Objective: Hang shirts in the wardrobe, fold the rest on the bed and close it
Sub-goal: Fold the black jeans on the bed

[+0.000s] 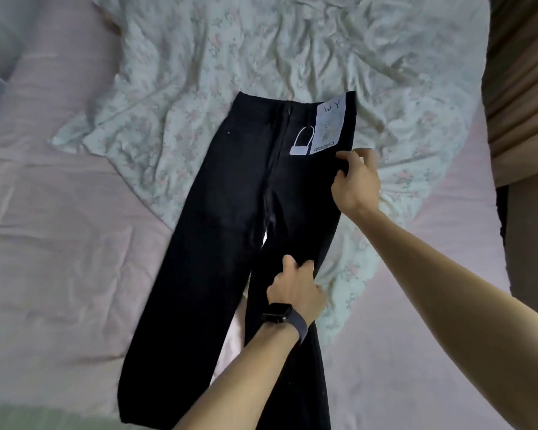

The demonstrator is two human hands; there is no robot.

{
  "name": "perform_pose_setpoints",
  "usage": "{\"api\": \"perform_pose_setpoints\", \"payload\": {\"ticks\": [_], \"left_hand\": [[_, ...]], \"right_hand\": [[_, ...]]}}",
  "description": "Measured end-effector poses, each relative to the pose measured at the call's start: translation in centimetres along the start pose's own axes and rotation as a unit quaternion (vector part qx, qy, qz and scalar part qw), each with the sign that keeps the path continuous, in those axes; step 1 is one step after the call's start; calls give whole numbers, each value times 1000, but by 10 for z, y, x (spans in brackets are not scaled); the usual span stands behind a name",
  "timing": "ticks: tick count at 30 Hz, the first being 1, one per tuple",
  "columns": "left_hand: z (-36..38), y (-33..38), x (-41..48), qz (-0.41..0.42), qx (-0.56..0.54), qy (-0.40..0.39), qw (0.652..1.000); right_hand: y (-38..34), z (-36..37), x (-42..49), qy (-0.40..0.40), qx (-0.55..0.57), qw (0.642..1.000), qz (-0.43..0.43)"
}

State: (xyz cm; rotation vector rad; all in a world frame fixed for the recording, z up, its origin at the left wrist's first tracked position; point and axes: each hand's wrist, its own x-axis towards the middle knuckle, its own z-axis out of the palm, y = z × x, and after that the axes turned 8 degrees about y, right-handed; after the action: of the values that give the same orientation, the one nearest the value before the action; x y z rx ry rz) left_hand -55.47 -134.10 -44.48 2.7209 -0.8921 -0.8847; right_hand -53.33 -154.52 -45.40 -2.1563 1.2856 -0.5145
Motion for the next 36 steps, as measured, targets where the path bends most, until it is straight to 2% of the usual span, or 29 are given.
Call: {"api": "perform_pose_setpoints", "payload": {"ticks": [1,3,8,11,14,16,19,22,26,28,31,33,36], "left_hand": [[-16,-11,3,-25,-80,-24,996],[-49,-36,7,-68,-246,-75,964],[-114,-140,31,-145,-402,-115,897],[-123,-217,65,-207,-404,-107,884],[-112,-276,96,-201,-316,-99,922],[-95,-297,109,-176,-267,-94,943],[-77,-309,118,-145,-231,-94,958],[-82,-299,127,-124,-263,-133,947],[-103,-275,162,-117,-343,-99,927],[-118,-258,188,-115,-346,-82,928],[-142,-235,232,-86,-327,-71,938],[-152,-216,265,-79,-320,-58,942],[-165,-186,308,-99,-365,-32,925]], "right_hand": [[-14,-2,0,7,11,1000,-3],[-46,-2,0,14,32,999,-18],[-138,38,-1,-12,37,996,-77],[-174,92,-3,-74,-9,992,-101],[-185,153,-13,-257,-66,961,-82],[-169,179,-24,-301,-156,937,-87],[-138,190,-46,-255,-277,918,-122],[-123,184,-56,-241,-292,917,-126],[-123,174,-54,-204,-284,931,-107],[-125,170,-53,-153,-238,956,-78],[-135,168,-41,-35,-117,993,-2],[-139,168,-19,30,-29,997,70],[-138,172,25,60,77,980,173]]}}
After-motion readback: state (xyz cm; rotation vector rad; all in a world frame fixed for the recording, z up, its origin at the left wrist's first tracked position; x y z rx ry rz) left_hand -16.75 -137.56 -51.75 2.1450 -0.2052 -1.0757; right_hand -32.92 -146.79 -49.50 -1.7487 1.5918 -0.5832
